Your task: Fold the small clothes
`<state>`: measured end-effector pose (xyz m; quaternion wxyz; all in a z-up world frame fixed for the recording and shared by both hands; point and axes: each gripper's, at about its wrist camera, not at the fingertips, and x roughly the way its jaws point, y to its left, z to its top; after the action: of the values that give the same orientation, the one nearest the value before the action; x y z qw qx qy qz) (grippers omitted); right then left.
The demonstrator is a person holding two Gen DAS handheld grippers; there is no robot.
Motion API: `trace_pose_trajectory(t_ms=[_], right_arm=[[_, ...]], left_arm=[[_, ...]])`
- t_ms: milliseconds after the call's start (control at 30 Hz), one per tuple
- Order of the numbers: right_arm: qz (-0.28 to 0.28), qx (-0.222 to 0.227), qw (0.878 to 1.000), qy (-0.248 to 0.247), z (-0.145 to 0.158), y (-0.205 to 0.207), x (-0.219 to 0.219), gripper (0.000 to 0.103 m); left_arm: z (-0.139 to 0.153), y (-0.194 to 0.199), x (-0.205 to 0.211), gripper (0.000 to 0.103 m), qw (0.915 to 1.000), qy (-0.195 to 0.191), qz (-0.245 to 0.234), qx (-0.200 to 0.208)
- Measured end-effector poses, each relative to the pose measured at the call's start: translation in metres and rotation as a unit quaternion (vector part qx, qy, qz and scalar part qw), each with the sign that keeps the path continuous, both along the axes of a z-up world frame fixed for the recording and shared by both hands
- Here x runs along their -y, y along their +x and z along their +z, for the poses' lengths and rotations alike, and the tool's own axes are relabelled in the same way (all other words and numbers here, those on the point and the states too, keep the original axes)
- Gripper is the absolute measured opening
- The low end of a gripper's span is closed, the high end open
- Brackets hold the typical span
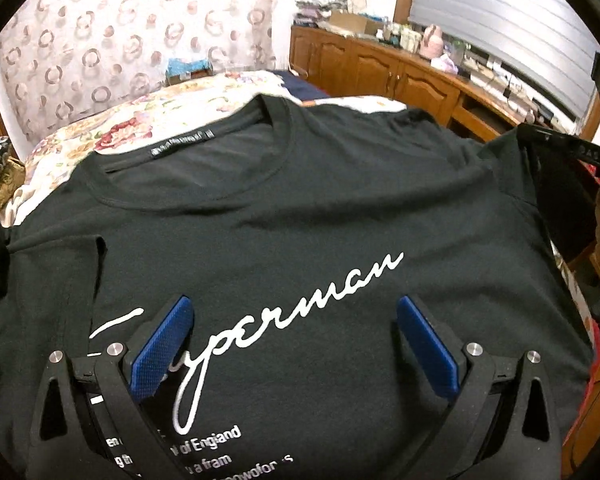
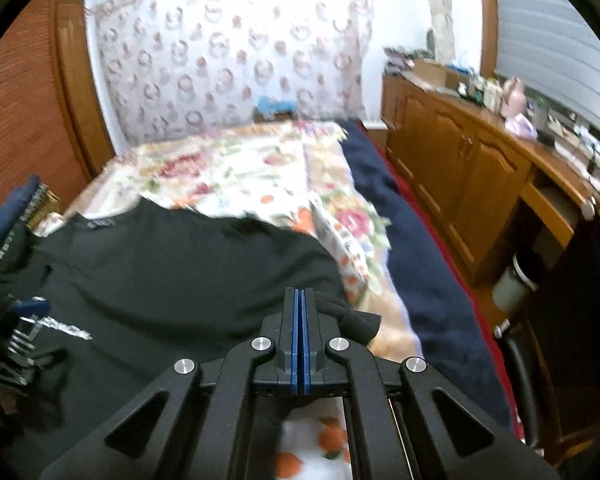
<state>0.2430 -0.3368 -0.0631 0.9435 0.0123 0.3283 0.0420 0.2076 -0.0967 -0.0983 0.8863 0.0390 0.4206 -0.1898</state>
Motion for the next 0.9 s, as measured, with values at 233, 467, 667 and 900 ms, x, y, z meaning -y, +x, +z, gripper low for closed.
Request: trace_pose_trajectory(t_ms=[233, 467, 667, 900], right_arm=[[0.102, 0.019, 0.994, 0.023, 0.005, -0.019, -0.049, 0.001], [0.139, -0.035, 0.989, 0.03, -0.039, -0.026, -0.077, 0.001], [0.131, -0.049, 0.99, 0.005, -0.041, -0.018, -0.073, 0.007], [0.084, -0.025, 0.996, -0.011, -0.016, -0.015, -0.063, 0.051]], left_arm=[[0.026, -0.014, -0.021, 0.103, 0.9988, -0.024, 0.012, 0.04], [0.038, -0.021, -0.035, 0.103, 0.9983, -0.029, 0.013, 0.048], [0.04, -0.022, -0.038, 0.103, 0.998, -0.028, 0.014, 0.055], [0.034, -0.025, -0.038, 0.103, 0.9983, -0.031, 0.011, 0.047]])
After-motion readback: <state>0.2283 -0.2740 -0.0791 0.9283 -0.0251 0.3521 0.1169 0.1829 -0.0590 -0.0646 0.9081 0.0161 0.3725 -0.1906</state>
